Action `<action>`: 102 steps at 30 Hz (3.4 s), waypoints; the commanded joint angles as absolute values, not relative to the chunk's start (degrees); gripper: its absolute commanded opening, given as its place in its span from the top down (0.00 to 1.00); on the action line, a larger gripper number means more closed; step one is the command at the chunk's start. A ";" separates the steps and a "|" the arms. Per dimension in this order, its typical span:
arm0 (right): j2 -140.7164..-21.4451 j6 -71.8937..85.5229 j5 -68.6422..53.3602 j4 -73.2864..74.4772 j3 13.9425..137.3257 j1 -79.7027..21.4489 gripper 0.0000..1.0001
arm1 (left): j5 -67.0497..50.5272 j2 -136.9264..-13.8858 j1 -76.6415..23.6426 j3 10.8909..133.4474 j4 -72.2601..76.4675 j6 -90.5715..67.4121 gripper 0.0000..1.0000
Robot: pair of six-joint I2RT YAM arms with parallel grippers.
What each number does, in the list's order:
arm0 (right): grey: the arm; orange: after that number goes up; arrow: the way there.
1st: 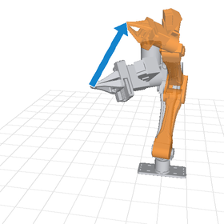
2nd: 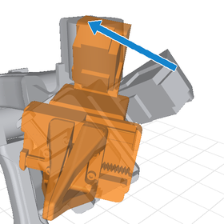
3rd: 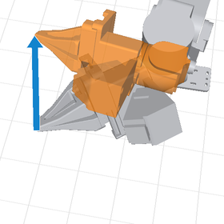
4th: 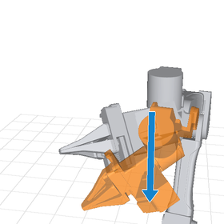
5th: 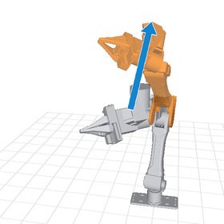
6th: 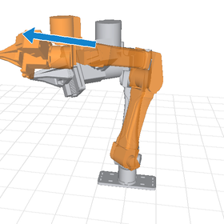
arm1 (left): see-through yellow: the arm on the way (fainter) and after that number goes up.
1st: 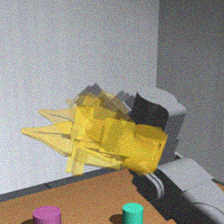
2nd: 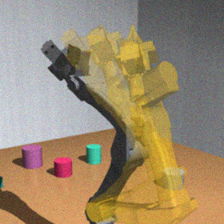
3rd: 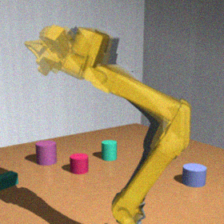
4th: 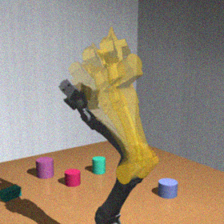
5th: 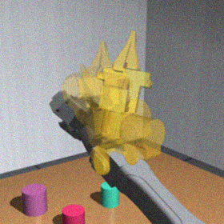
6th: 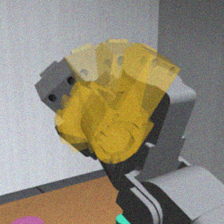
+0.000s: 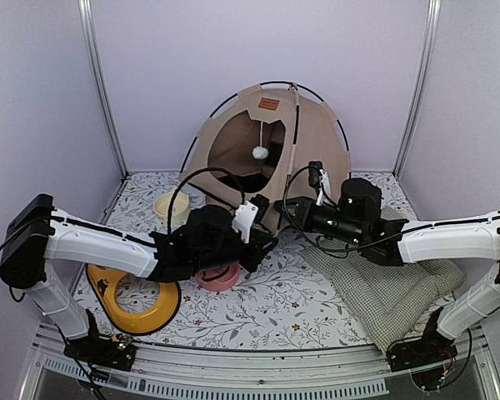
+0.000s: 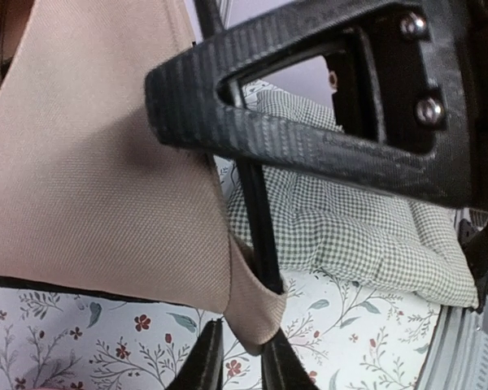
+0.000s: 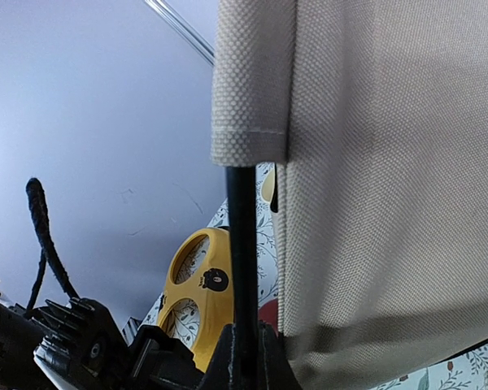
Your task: Set up the pet tent
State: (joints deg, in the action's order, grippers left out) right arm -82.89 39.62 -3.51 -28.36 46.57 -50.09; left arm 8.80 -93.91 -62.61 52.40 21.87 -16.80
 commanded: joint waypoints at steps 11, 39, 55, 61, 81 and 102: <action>-82.56 37.97 -0.67 -28.32 48.65 -49.92 1.00 | 6.27 -92.77 -64.81 54.43 23.69 -12.96 1.00; -87.66 36.92 -0.47 -29.27 46.65 -50.56 1.00 | -2.79 -85.96 -60.29 55.75 21.29 -22.20 0.93; -84.58 35.93 -0.69 -25.87 46.97 -50.55 0.96 | 5.40 -78.61 -54.70 51.53 15.39 -23.60 0.67; -79.20 35.67 3.90 -20.79 44.51 -50.44 0.85 | 5.72 -77.31 -49.30 53.19 10.96 -22.82 0.65; -61.98 33.71 4.72 -7.66 39.63 -43.89 0.17 | 6.38 -77.90 -35.78 60.72 1.43 -19.76 0.46; -52.95 29.71 3.56 3.72 45.46 -43.19 0.01 | -2.17 -88.93 -24.30 78.94 -3.84 -5.79 0.18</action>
State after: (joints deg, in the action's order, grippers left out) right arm -55.35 30.59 2.74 0.10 41.95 -43.44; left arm 3.44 -85.73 -26.37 75.22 -2.46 -11.27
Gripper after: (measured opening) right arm 0.989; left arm 0.806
